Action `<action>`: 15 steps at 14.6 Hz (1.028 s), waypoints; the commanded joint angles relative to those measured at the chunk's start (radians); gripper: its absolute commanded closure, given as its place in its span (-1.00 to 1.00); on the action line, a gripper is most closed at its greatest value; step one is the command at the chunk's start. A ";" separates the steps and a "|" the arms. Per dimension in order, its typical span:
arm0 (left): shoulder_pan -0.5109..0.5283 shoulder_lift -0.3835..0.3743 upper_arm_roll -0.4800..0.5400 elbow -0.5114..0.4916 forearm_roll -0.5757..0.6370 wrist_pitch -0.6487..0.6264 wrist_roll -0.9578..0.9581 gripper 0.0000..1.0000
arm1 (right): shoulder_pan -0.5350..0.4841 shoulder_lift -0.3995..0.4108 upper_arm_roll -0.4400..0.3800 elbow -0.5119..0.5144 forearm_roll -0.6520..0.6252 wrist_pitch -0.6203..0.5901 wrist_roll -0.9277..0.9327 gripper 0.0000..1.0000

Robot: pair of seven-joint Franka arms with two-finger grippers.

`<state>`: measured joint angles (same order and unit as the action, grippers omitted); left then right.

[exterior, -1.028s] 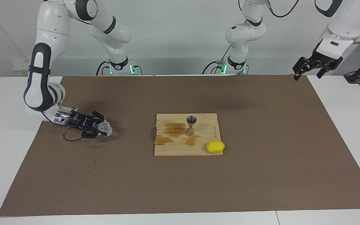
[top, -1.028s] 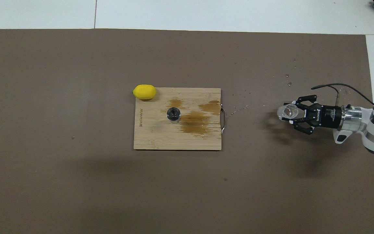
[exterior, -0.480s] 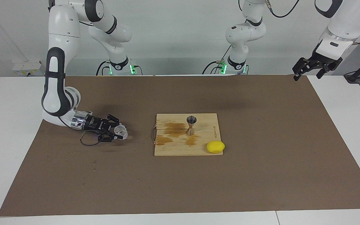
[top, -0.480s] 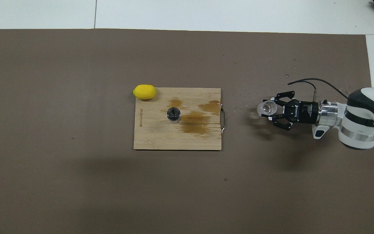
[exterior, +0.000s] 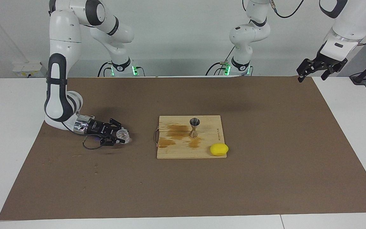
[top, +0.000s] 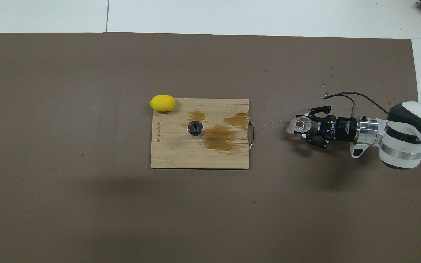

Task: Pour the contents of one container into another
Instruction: 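Lower the glass cup onto the table and open the right gripper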

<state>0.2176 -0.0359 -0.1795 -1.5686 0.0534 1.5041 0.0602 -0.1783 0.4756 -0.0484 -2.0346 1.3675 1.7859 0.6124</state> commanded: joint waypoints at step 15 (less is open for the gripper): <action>0.016 -0.004 -0.017 -0.005 -0.006 0.013 -0.013 -1.00 | -0.006 -0.023 0.009 0.011 -0.033 -0.008 -0.023 -0.95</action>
<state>0.2176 -0.0360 -0.1835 -1.5685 0.0533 1.5048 0.0596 -0.1774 0.5011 -0.0478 -2.0250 1.3531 1.7835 0.5827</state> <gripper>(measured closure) 0.000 0.057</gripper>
